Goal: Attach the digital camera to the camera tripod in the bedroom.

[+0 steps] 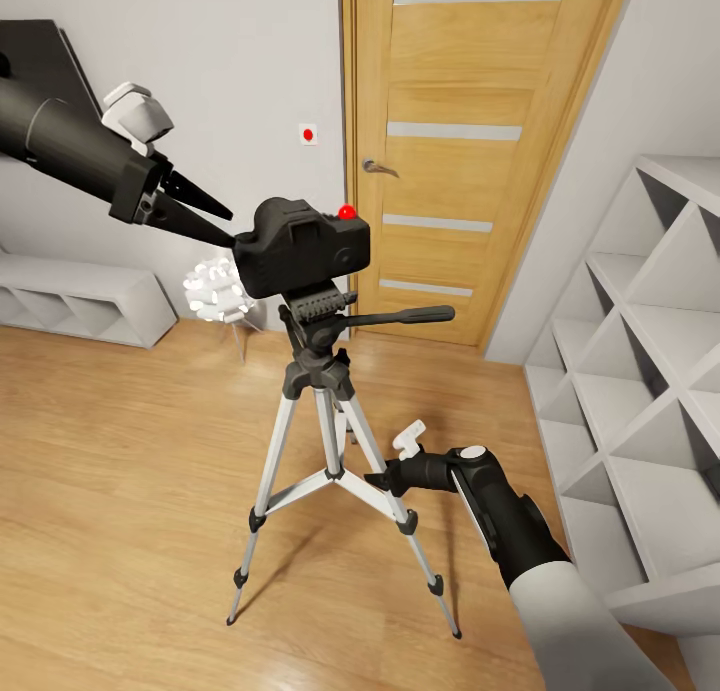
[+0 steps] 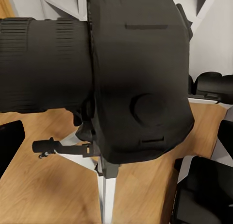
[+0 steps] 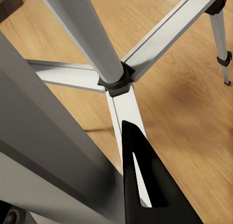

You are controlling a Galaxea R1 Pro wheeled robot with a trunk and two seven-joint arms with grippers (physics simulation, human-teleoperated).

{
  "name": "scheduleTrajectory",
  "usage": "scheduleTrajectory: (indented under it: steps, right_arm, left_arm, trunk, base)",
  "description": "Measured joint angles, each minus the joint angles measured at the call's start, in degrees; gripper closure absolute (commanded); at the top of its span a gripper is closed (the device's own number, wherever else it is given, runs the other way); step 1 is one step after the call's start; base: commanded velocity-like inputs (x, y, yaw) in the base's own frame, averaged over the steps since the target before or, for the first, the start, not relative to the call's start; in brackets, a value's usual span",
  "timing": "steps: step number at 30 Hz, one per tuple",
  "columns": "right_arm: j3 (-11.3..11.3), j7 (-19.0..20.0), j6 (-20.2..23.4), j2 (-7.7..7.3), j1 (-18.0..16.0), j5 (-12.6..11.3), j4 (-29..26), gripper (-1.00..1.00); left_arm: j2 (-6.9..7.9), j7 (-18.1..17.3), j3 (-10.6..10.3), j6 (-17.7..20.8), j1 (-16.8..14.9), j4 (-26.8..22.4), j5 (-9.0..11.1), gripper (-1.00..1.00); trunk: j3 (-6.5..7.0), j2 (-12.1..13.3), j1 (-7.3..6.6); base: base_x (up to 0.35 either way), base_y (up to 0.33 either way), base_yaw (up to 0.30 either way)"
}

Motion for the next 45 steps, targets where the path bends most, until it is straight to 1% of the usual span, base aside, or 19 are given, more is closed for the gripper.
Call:
scheduleTrajectory:
  steps: [7, 12, 14, 15, 20, 21, 23, 26, 27, 32, 33, 36, 37, 39, 40, 41, 45]
  right_arm:
    - [0.00, -0.01, 0.02, 0.00, 0.00, -0.01, -0.01, 1.00]
    - [0.00, -0.01, 0.02, 0.00, 0.00, -0.02, 0.00, 1.00]
    - [0.00, -0.01, 0.01, 0.00, 0.00, -0.01, -0.01, 1.00]
    - [-0.01, -0.01, 0.02, 0.00, 0.00, -0.01, -0.01, 1.00]
    - [-0.01, 0.05, -0.02, -0.02, 0.00, 0.05, -0.01, 1.00]
    - [-0.01, 0.07, -0.02, -0.04, 0.00, 0.03, -0.01, 1.00]
    - [0.00, 0.07, -0.01, -0.06, 0.00, 0.00, -0.01, 1.00]
    - [0.01, 0.07, 0.03, -0.07, 0.00, -0.02, -0.01, 1.00]
    - [0.04, 0.07, 0.04, -0.05, -0.01, 0.08, 0.00, 1.00]
    - [0.06, 0.04, 0.03, -0.04, -0.02, 0.11, 0.00, 1.00]
    - [0.07, 0.05, 0.11, -0.03, -0.02, 0.10, -0.04, 1.00]
    - [0.06, 0.06, 0.03, -0.03, -0.03, 0.15, 0.00, 1.00]
    - [0.05, 0.07, 0.09, -0.05, -0.02, 0.08, -0.02, 1.00]
    - [0.04, 0.05, 0.04, -0.06, -0.02, 0.08, 0.01, 1.00]
    - [0.04, 0.06, 0.04, -0.06, -0.02, 0.08, 0.00, 1.00]
    - [0.03, 0.07, 0.07, -0.07, -0.03, 0.06, 0.00, 1.00]
    - [0.04, 0.06, 0.03, -0.07, -0.04, 0.09, 0.00, 1.00]
  left_arm:
    - [0.25, 0.00, 0.17, -0.01, 0.00, 0.54, -0.01, -1.00]
    - [1.51, 0.03, 0.13, -0.03, 0.01, 3.07, -0.05, -1.00]
    - [2.33, 0.07, 0.11, -0.12, 0.02, 4.71, -0.08, -1.00]
    - [3.27, 0.11, 0.07, -0.27, 0.03, 6.76, -0.22, -1.00]
    - [6.40, 0.27, -0.05, -0.58, 0.05, 13.71, -0.23, -1.00]
    - [7.56, 0.34, -0.47, -0.75, 0.08, 16.54, -0.51, -1.00]
    - [8.65, 0.40, -1.44, -0.73, 0.11, 19.50, -0.46, -1.00]
    - [9.91, 0.47, -3.95, -0.78, 0.85, 23.44, -0.50, -1.00]
    - [10.49, 0.50, -5.93, -0.89, 2.04, 25.93, -0.75, -1.00]
    - [11.19, 0.63, -10.76, -0.82, 6.08, 32.71, -0.51, -1.00]
    - [11.23, 0.69, -12.11, -0.95, 8.00, 35.22, -0.71, -1.00]
    - [11.16, 0.75, -13.28, -1.14, 11.56, 38.86, -0.38, -1.00]
    - [11.02, 0.76, -13.76, -1.61, 14.24, 40.92, -0.46, -1.00]
    - [10.61, 0.76, -14.02, -2.18, 17.60, 42.83, -0.23, -1.00]
    - [10.27, 0.77, -14.15, -2.57, 19.42, 43.68, -0.22, -1.00]
    - [9.46, 0.78, -14.31, -3.50, 23.09, 45.36, -0.30, -1.00]
    - [7.32, 0.75, -14.42, -5.42, 30.14, 49.73, -0.17, -1.00]
  trunk:
    - [0.00, 0.00, 0.00]
    - [0.00, 0.00, 0.00]
    - [0.00, 0.00, 0.00]
    - [0.00, 0.00, 0.00]
    - [0.00, 0.00, 0.00]
    - [0.00, 0.00, 0.00]
    - [0.00, 0.00, 0.00]
    - [0.00, 0.00, 0.00]
    - [0.00, 0.00, -0.01]
    - [0.00, 0.00, 0.00]
    - [0.00, 0.00, -0.01]
    - [0.01, 0.00, -0.01]
    - [0.00, 0.00, -0.01]
    - [0.00, 0.00, -0.01]
    - [0.00, 0.00, 0.00]
    - [0.00, 0.00, -0.01]
    - [0.00, 0.00, -0.01]
  base:
    - [0.000, 0.000, 0.000]
    - [0.000, 0.000, 0.000]
    - [0.000, 0.000, 0.000]
    - [0.000, 0.000, 0.000]
    - [0.000, 0.000, 0.000]
    - [0.000, 0.000, 0.000]
    - [0.000, 0.000, 0.000]
    - [0.000, 0.000, 0.000]
    - [0.000, 0.000, 0.000]
    - [0.000, 0.000, 0.000]
    - [0.000, 0.000, 0.000]
    - [0.000, 0.000, 0.000]
    - [0.000, 0.000, 0.000]
    - [0.000, 0.000, 0.000]
    - [0.000, 0.000, 0.000]
    - [0.000, 0.000, 0.000]
    - [0.000, 0.000, 0.000]
